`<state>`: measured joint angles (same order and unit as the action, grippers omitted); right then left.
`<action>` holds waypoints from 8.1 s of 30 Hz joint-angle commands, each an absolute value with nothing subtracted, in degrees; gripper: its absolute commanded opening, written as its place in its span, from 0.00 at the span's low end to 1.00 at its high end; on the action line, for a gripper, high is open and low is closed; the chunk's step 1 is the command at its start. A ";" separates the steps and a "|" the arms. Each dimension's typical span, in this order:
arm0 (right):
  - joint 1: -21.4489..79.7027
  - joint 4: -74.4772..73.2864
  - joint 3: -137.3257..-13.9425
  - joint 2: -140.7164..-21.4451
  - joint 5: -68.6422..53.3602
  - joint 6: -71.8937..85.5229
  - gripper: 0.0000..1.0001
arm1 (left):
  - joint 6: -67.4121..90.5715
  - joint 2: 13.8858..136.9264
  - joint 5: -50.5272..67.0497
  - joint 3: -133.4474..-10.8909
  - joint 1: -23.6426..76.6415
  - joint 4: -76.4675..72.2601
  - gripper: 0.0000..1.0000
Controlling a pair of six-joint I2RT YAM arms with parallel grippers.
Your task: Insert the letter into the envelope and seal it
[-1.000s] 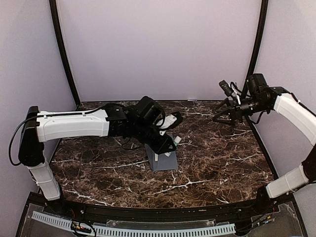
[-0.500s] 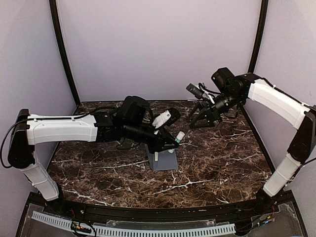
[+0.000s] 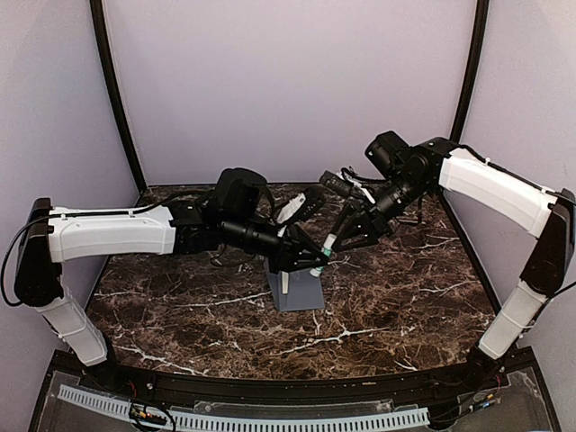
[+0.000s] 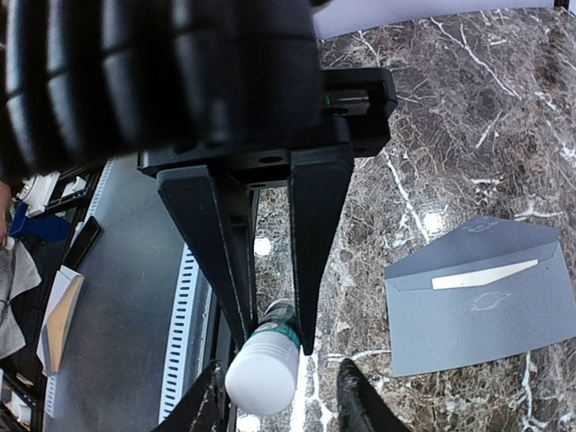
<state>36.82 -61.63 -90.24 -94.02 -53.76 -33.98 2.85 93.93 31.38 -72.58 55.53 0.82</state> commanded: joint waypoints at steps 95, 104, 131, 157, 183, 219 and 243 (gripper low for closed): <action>24.61 -31.62 -60.45 -90.24 -16.52 -30.59 0.00 | 6.28 93.04 25.98 -74.91 50.76 5.54 0.00; 24.08 -28.56 -59.59 -97.91 -14.61 -30.76 0.04 | 6.26 92.78 25.99 -74.62 50.63 5.43 0.00; 23.91 -35.06 -61.35 -93.74 -15.33 -28.10 0.44 | 6.23 93.03 25.62 -74.47 50.07 5.47 0.00; 34.90 -35.13 -81.63 -77.39 -34.56 -19.48 0.51 | 34.67 92.50 9.94 -64.59 50.09 -47.96 0.00; 41.53 -31.00 -88.74 -84.84 -29.97 -11.89 0.13 | 36.09 95.18 9.90 -65.83 53.89 -53.45 0.01; 41.53 -30.22 -86.96 -84.90 -32.26 -9.23 0.00 | 35.69 96.11 8.52 -64.05 53.98 -60.23 0.11; 32.66 -31.69 -77.75 -74.85 -29.46 -13.34 0.49 | 34.18 92.67 9.99 -63.37 54.23 -53.27 0.00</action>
